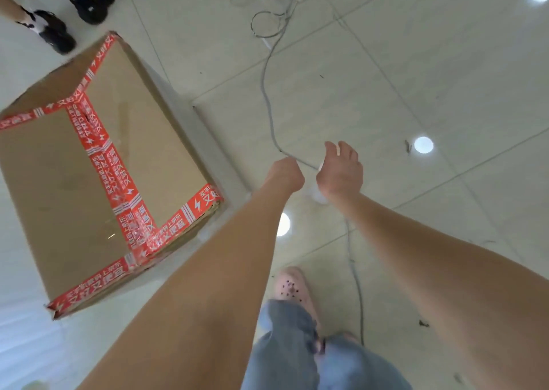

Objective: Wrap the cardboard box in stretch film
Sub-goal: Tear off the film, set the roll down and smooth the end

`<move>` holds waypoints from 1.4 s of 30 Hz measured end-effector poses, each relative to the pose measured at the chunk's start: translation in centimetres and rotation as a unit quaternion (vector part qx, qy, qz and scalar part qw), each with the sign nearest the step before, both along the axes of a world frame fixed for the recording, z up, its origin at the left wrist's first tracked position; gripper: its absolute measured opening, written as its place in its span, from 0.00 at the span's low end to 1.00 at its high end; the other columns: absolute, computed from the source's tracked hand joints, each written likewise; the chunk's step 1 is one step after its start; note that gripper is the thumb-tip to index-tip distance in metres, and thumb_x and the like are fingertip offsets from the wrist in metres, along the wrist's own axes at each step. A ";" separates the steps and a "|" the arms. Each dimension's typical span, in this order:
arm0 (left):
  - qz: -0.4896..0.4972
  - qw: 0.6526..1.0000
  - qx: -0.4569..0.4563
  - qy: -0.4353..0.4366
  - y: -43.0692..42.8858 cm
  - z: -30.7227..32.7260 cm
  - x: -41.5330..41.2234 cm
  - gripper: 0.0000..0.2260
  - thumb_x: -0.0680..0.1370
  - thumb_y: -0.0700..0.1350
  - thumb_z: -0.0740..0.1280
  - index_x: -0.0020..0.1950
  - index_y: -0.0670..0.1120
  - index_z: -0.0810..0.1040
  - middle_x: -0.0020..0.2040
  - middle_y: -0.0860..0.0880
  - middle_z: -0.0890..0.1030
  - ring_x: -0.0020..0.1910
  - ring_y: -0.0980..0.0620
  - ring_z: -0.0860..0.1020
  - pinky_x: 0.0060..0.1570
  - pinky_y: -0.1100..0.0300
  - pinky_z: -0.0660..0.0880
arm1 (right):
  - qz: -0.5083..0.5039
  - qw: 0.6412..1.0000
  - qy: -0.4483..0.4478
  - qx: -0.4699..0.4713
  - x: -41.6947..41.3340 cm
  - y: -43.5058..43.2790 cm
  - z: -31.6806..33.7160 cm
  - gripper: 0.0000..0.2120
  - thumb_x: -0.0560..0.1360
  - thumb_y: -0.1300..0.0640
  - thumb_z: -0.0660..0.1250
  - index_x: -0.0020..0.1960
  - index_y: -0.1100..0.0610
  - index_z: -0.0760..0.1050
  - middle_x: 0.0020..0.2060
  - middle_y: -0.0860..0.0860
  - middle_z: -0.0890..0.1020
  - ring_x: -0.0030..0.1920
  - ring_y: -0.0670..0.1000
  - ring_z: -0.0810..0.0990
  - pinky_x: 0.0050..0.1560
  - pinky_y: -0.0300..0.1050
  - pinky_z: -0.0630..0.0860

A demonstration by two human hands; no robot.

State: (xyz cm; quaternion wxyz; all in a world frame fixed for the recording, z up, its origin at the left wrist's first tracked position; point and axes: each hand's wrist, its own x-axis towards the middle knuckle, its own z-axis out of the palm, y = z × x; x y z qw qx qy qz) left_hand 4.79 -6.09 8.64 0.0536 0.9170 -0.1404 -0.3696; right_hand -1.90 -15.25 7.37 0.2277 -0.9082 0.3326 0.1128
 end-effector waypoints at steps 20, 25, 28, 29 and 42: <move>0.212 0.953 -0.039 0.215 -11.7 -1.2 8.6 0.16 0.76 0.35 0.55 0.58 0.39 0.78 0.53 0.39 0.82 0.48 0.40 0.82 0.45 0.50 0.81 | 0.043 0.977 0.196 0.077 9.9 -11.9 -3.0 0.12 0.71 0.59 0.62 0.52 0.47 0.76 0.48 0.50 0.79 0.42 0.54 0.72 0.39 0.43 0.67; 0.364 0.901 -0.118 0.204 -16.5 -0.6 13.1 0.16 0.77 0.37 0.55 0.58 0.43 0.80 0.53 0.40 0.82 0.50 0.39 0.81 0.45 0.51 0.81 | 0.080 0.982 0.161 0.059 16.0 -16.7 -2.5 0.09 0.71 0.57 0.63 0.50 0.48 0.76 0.47 0.51 0.80 0.45 0.55 0.77 0.40 0.43 0.68; 0.396 0.891 -0.140 0.172 -19.2 -1.8 14.8 0.17 0.78 0.37 0.54 0.59 0.44 0.79 0.53 0.41 0.82 0.50 0.40 0.81 0.49 0.49 0.80 | 0.097 0.985 0.135 0.046 18.7 -19.4 -3.7 0.08 0.71 0.57 0.62 0.48 0.49 0.76 0.46 0.52 0.81 0.42 0.56 0.76 0.39 0.43 0.67; 0.405 0.887 -0.152 0.160 -19.9 -2.2 15.3 0.17 0.78 0.37 0.54 0.59 0.44 0.79 0.54 0.41 0.81 0.51 0.40 0.81 0.51 0.48 0.80 | 0.100 0.985 0.130 0.045 19.4 -20.3 -4.1 0.08 0.71 0.57 0.62 0.49 0.49 0.76 0.46 0.52 0.81 0.41 0.56 0.75 0.39 0.43 0.66; 0.474 0.839 -0.224 0.148 -21.0 -3.4 15.6 0.23 0.78 0.36 0.53 0.73 0.48 0.66 0.68 0.47 0.73 0.62 0.44 0.75 0.60 0.53 0.75 | 0.115 0.978 0.161 0.069 21.6 -21.3 -4.4 0.29 0.77 0.58 0.61 0.75 0.52 0.54 0.70 0.54 0.61 0.64 0.58 0.70 0.50 0.48 0.68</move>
